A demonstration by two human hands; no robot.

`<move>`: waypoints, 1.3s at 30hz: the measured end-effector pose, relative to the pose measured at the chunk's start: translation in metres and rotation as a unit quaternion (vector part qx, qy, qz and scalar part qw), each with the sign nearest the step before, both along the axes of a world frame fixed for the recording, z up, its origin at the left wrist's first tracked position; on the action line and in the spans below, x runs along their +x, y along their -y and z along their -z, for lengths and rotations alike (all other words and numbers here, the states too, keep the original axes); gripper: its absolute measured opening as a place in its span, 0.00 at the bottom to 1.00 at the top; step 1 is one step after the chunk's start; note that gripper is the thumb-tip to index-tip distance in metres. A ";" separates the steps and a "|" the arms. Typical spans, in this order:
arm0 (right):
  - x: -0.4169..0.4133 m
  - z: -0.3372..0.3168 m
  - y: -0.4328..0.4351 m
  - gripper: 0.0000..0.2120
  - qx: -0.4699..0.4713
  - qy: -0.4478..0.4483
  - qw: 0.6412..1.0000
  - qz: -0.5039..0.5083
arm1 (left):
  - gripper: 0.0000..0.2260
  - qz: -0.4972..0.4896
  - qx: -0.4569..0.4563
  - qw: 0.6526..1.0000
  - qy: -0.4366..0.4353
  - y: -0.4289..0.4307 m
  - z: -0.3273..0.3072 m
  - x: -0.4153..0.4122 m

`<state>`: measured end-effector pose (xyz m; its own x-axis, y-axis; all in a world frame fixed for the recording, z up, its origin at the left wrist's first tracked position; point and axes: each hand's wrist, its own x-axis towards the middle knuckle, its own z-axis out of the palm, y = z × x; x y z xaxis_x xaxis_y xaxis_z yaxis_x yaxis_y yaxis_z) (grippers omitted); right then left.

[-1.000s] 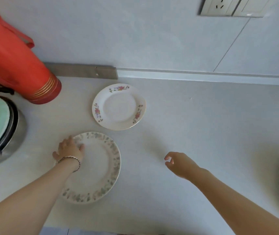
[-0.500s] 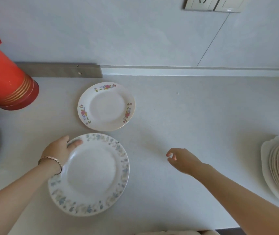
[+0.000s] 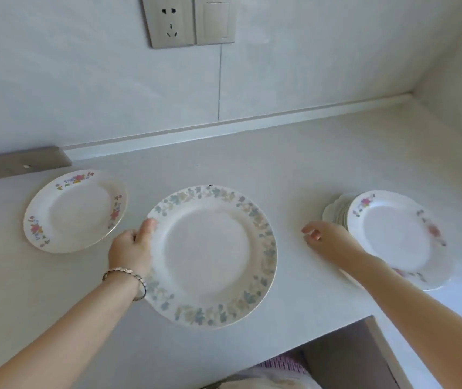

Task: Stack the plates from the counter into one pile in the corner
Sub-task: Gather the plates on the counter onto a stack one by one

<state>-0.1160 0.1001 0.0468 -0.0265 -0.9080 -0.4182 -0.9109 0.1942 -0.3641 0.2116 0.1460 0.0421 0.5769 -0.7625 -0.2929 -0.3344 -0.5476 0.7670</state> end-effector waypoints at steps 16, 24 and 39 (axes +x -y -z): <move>-0.275 -0.003 -0.055 0.11 -0.061 0.023 0.971 0.229 | 0.24 0.124 0.023 0.989 -0.077 0.071 0.001 -0.344; -0.307 0.012 -0.062 0.11 -0.061 0.060 0.960 0.268 | 0.22 0.125 0.076 0.988 -0.056 0.087 0.022 -0.385; -0.303 0.013 -0.044 0.13 -0.053 0.039 0.965 0.252 | 0.23 0.463 0.136 0.801 0.354 0.096 0.021 -0.370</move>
